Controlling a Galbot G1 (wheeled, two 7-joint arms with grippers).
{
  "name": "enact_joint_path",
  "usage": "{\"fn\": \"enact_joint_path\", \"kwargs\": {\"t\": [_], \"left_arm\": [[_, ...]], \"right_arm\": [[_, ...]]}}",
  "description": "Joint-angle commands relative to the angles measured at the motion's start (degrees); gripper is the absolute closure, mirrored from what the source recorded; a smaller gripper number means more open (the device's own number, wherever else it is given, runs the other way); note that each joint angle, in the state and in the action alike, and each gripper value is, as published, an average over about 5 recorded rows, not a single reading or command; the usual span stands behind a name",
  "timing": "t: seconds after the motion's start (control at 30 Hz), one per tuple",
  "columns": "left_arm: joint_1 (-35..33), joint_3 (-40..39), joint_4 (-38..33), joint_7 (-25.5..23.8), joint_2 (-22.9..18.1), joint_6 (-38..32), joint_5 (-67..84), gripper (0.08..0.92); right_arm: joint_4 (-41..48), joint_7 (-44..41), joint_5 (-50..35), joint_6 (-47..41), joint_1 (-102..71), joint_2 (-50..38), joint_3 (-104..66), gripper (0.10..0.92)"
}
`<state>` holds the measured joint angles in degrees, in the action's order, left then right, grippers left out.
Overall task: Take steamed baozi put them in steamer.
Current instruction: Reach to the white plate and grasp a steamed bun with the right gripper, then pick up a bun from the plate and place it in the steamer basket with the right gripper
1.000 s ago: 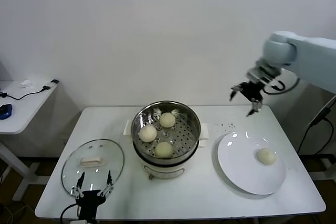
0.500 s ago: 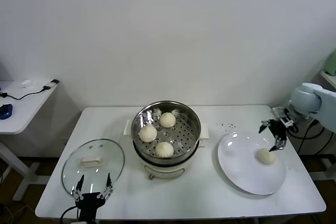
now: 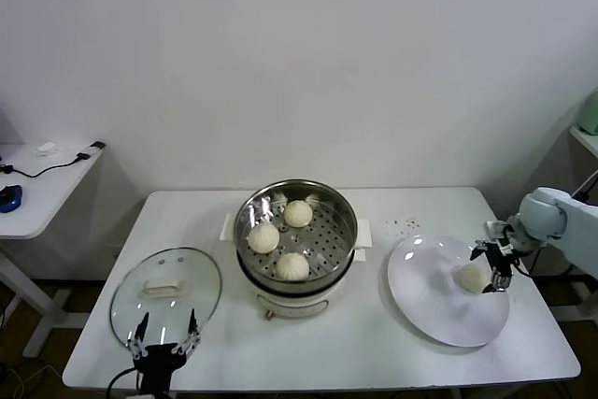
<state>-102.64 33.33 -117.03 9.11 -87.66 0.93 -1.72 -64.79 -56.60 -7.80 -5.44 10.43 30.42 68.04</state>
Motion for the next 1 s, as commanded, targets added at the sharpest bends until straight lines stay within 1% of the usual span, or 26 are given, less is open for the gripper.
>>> {"fn": "enact_joint_path", "kwargs": {"t": [0.03, 0.3, 0.5, 0.67, 0.77, 0.9, 1.0], "left_arm": [[0.0, 0.0, 0.0, 0.1, -0.1, 0.0, 0.0, 0.177], [0.0, 0.1, -0.2, 0.2, -0.1, 0.0, 0.1, 0.177], [0.0, 0.0, -0.5, 0.2, -0.1, 0.1, 0.1, 0.177], [-0.1, -0.1, -0.7, 0.2, -0.1, 0.2, 0.1, 0.177], [-0.1, -0.2, -0.9, 0.1, 0.0, 0.3, 0.0, 0.177], [0.0, -0.5, -1.2, 0.0, 0.1, 0.4, 0.0, 0.177], [0.0, -0.6, -1.7, -0.1, 0.3, 0.5, 0.1, 0.177]], "right_arm": [[3.2, 1.2, 2.0, -1.2, -5.6, 1.4, -5.2, 0.203], [3.1, 0.6, 2.6, -1.1, -5.6, 1.5, -5.4, 0.213], [1.7, 0.4, 2.8, -1.2, -5.6, 1.0, -6.2, 0.317], [-2.9, -0.2, 1.2, -1.8, -1.0, -1.2, -4.7, 0.367], [-7.6, -0.8, -3.0, -2.2, 9.3, -2.6, 4.1, 0.371], [-14.3, -1.0, -15.5, -3.2, 31.0, -0.9, 22.0, 0.372], [-17.9, -0.9, -24.3, -4.8, 42.0, 2.4, 29.5, 0.372]]}}
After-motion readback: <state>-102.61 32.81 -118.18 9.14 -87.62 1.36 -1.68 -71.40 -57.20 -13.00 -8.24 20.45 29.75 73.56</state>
